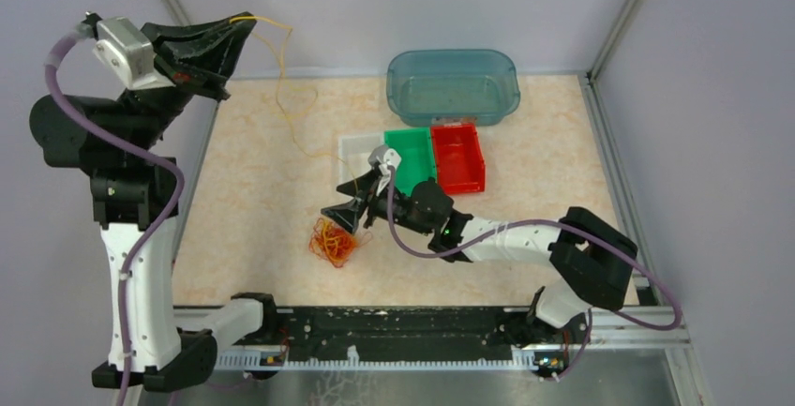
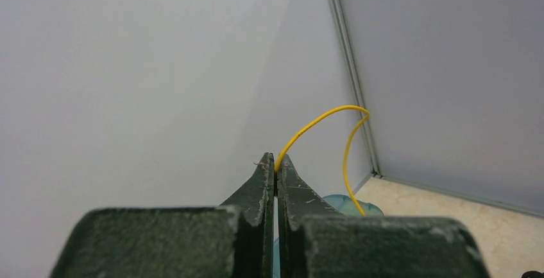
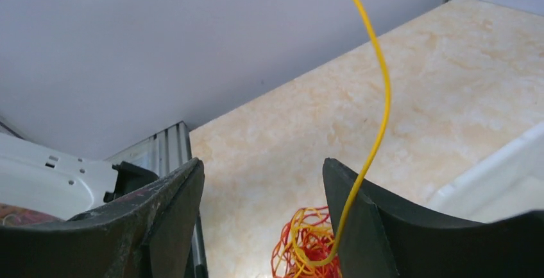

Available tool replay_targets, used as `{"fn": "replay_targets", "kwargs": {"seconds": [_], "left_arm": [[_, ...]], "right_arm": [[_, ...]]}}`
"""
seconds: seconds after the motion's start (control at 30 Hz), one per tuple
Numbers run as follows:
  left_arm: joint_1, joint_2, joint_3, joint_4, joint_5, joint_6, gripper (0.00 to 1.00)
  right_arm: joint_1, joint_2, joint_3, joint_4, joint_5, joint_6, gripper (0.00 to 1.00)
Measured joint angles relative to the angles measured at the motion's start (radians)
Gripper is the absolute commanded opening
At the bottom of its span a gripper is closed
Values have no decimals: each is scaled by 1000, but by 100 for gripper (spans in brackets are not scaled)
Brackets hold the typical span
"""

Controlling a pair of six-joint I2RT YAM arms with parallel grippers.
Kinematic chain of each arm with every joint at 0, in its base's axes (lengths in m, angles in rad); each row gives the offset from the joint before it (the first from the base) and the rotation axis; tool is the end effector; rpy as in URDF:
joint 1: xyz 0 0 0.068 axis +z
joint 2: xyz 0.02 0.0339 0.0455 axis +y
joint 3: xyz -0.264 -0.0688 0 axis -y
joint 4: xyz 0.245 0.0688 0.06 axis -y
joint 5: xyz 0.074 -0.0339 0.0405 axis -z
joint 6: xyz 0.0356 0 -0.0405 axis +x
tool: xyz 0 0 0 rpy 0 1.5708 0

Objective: Untangle the cables

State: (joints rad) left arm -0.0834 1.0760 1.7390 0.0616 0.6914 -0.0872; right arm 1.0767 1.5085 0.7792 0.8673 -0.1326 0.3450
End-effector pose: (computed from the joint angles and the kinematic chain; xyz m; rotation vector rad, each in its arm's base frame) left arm 0.1244 -0.0332 0.6111 0.6509 0.8170 -0.4471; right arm 0.1545 0.2967 0.2735 -0.6676 1.4109 1.2445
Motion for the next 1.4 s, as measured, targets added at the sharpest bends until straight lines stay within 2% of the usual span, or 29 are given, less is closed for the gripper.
{"fn": "replay_targets", "kwargs": {"seconds": [0.03,0.1,0.17,0.27,0.37,0.57,0.73,0.87,1.23,1.4], "left_arm": [[0,5,-5,-7,3,-2,0],[0,10,-6,-18,8,-4,0],[0,5,-6,-18,12,-6,0],[0,-16,-19,-18,16,-6,0],[0,-70,-98,-30,20,-3,0],[0,-215,-394,-132,105,6,6],[0,-284,-606,-274,233,35,6],[0,-341,-746,-330,268,64,8],[0,-374,-948,-336,381,76,16],[-8,-428,-1050,-246,413,-24,16]], "right_arm": [[0,2,14,-8,-4,-12,51],[0,16,42,-31,-13,-34,24],[0,34,60,-53,-27,-45,1],[-3,39,61,-86,-44,-53,0],[-9,37,61,-112,-50,-55,0],[-42,-31,66,-182,-78,-53,0],[-88,-68,114,-188,-111,-33,0],[-98,-71,146,-188,-134,-14,0],[-89,-56,236,-203,-177,49,0],[-57,-4,319,-202,-181,60,0]]}}
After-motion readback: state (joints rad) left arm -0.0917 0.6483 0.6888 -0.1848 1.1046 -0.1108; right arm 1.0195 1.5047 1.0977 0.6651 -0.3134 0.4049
